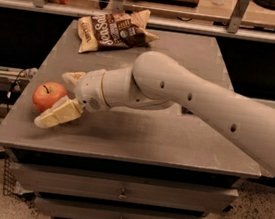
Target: Move apple near rxbar blueberry
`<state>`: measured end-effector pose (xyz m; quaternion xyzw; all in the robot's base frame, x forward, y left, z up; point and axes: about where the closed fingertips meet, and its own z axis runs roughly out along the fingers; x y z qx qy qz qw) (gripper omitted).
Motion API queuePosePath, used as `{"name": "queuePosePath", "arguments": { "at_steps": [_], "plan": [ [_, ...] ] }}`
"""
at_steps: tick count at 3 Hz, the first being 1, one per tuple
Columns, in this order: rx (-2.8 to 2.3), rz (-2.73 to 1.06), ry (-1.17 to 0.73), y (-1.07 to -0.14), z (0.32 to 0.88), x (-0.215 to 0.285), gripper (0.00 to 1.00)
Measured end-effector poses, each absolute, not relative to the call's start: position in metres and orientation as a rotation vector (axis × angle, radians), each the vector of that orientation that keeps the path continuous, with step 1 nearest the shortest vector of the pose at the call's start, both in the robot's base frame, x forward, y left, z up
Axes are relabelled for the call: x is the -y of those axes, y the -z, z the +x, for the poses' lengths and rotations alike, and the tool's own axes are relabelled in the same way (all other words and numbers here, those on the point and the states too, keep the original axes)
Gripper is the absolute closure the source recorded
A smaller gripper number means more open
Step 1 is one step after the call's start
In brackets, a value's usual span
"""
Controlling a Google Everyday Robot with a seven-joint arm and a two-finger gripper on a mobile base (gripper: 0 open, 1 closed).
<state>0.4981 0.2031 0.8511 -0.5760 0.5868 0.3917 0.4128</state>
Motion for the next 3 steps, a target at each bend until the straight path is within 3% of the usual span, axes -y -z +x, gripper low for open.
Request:
{"name": "queuePosePath", "arguments": {
  "at_steps": [1,2,3],
  "plan": [
    [-1.492,-1.427,-0.964,-0.851,0.503,-0.2,0.41],
    [-1.521,-1.381,-0.913,-0.86,0.516,-0.179,0.71],
    [-1.539,-1.314,-0.812,-0.882,0.539,-0.129,0.95]
  ]
}}
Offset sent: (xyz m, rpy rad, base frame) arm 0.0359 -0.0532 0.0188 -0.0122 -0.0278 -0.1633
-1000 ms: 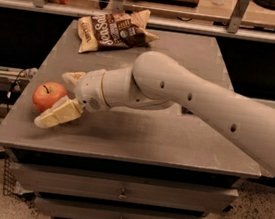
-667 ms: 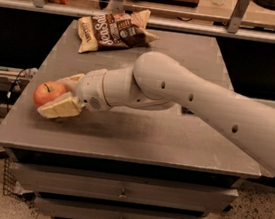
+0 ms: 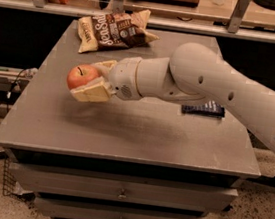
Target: Move apple near rxbar blueberry
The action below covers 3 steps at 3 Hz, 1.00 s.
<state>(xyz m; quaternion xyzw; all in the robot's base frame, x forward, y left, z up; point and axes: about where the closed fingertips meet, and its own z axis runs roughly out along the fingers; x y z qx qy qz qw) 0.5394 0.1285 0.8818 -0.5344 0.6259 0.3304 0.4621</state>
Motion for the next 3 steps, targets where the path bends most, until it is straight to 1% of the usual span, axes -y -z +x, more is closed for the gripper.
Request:
{"name": "queuePosePath", "arguments": {
  "at_steps": [1,2,3],
  "plan": [
    [-1.577,-1.193,-0.677,-0.915,0.57,-0.036,1.0],
    [-1.577,-1.193,-0.677,-0.915,0.57,-0.036,1.0],
    [-1.584,-1.143,-0.613,-0.912,0.581,-0.01,1.0]
  ]
}}
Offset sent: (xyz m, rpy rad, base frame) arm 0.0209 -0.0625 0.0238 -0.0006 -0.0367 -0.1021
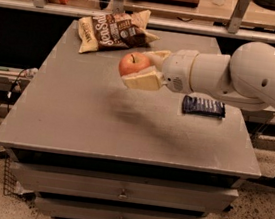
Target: Move apple near rxbar blueberry
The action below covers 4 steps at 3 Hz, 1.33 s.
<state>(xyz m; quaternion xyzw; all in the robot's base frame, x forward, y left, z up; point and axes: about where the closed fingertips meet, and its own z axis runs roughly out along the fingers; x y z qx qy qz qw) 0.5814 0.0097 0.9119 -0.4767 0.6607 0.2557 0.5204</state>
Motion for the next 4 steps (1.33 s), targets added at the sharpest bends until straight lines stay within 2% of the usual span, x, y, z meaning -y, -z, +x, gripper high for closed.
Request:
{"name": "queuePosePath", "arguments": {
  "at_steps": [3,4],
  "plan": [
    [-1.708,-0.792,-0.301,-0.887,0.65,0.183,1.0],
    [-1.741,-0.724,-0.255,-0.887,0.651,0.219,1.0]
  ]
}}
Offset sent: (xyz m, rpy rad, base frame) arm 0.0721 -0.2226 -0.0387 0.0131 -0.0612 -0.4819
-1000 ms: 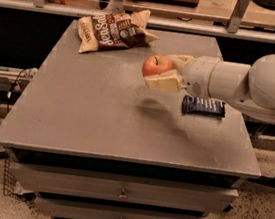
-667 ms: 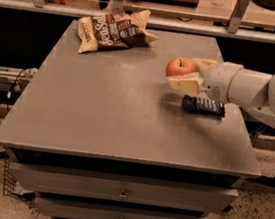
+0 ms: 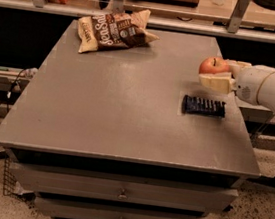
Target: Move apple near rxbar blueberry
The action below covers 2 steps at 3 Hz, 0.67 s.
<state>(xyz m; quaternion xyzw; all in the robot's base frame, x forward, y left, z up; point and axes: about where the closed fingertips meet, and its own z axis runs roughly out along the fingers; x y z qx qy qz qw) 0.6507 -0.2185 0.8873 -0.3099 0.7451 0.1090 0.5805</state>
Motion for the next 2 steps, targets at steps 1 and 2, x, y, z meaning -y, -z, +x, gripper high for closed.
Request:
{"name": "queuePosePath", "arguments": {
  "at_steps": [1,2],
  "plan": [
    [-1.781,-0.648,-0.284,-0.882,0.6465,0.2387,1.0],
    [-1.814,-0.595,-0.35,-0.8725,0.6442,0.2458,0.85]
  ]
}}
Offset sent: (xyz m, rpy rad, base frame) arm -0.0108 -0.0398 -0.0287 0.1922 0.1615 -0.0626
